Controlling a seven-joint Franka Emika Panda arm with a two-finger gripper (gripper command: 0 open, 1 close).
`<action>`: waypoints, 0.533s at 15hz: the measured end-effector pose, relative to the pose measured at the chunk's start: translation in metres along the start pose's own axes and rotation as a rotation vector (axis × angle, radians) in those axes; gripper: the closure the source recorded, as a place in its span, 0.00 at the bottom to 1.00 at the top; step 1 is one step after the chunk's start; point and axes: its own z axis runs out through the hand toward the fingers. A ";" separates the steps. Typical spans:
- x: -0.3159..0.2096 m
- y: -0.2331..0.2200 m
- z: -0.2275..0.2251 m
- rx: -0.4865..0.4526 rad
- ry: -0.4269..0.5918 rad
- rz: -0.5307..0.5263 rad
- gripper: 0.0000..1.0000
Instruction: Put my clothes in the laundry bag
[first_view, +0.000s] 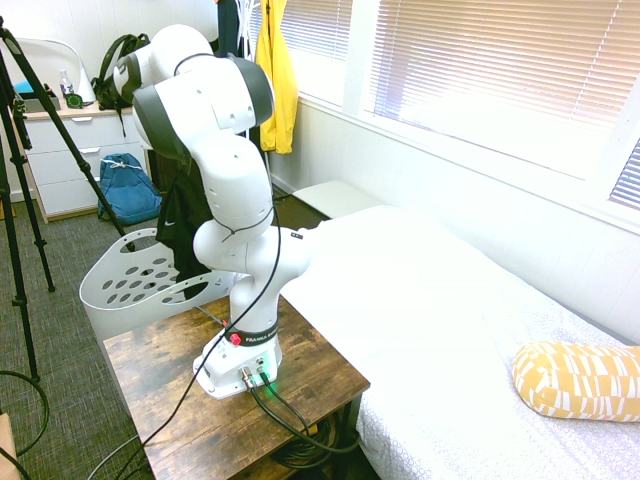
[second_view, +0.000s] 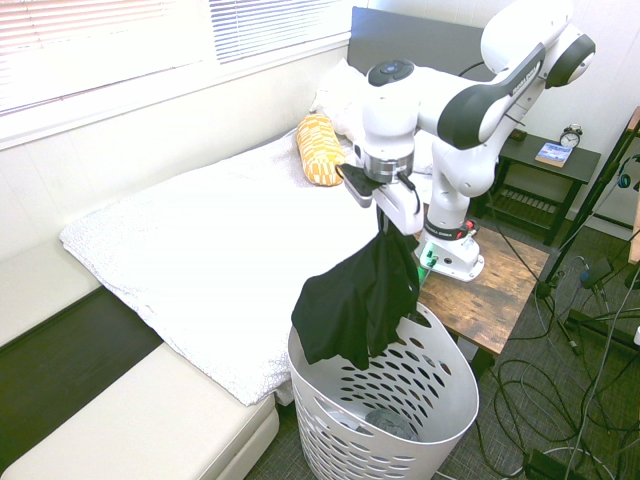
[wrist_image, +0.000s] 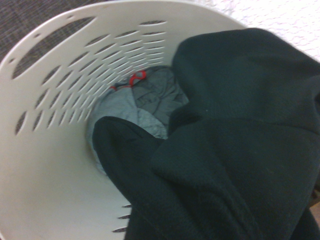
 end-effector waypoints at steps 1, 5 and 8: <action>-0.009 -0.007 0.005 0.012 -0.014 -0.011 1.00; -0.029 -0.034 0.038 0.033 -0.083 -0.043 1.00; -0.039 -0.048 0.072 0.029 -0.134 -0.058 1.00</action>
